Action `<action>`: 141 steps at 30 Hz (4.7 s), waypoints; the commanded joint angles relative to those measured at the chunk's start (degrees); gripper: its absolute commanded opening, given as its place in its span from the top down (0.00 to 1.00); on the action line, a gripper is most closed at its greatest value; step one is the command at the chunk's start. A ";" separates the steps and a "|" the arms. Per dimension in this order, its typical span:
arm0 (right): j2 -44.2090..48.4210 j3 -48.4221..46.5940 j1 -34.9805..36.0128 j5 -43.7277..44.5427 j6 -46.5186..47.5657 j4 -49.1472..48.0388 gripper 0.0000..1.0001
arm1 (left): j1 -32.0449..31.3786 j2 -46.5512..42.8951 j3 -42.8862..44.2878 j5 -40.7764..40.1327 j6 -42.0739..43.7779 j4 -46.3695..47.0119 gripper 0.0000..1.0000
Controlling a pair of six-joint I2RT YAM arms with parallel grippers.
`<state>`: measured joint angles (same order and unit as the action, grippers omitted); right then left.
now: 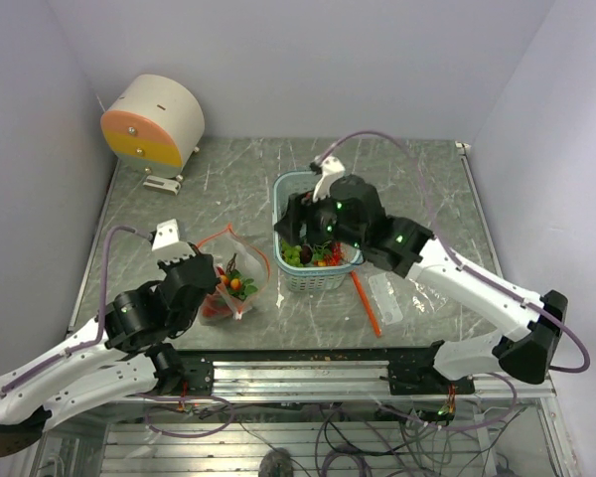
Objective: Place the food in the zip-top bag and seal the zipper
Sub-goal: Pick up the fake fruit from the bin, then place the fake fruit in the zipper food storage bag, then pick up the fake fruit from the bin.
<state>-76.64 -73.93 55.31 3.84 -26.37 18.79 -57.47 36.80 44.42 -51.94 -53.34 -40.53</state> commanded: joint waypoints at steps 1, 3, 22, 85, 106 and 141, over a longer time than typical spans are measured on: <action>-3.22 -4.15 -7.29 6.62 -1.26 15.03 0.34 | 0.11 -1.28 -0.31 0.35 0.38 0.59 0.93; -5.99 -5.22 -8.95 6.31 -0.73 18.17 0.35 | 0.15 -1.33 -0.15 0.16 0.46 0.34 0.93; -27.15 -7.97 -11.16 9.61 2.39 25.85 0.38 | 0.11 -4.70 -0.74 -1.64 1.37 -0.93 0.93; 5.34 0.50 -7.88 -36.53 1.21 -14.41 1.00 | 0.13 1.34 0.79 1.15 4.74 7.46 0.93; -2.52 12.18 5.14 -14.15 -3.86 -26.75 1.00 | 0.09 -1.11 2.28 0.59 4.73 4.85 0.93; -6.87 2.50 -8.47 7.88 -1.78 7.44 0.23 | 0.09 1.33 3.28 1.90 4.98 1.56 0.93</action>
<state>-78.24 -71.66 49.23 16.97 -27.14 21.47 -57.47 36.82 45.36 -50.09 -48.23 -38.87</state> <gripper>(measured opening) 0.780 0.075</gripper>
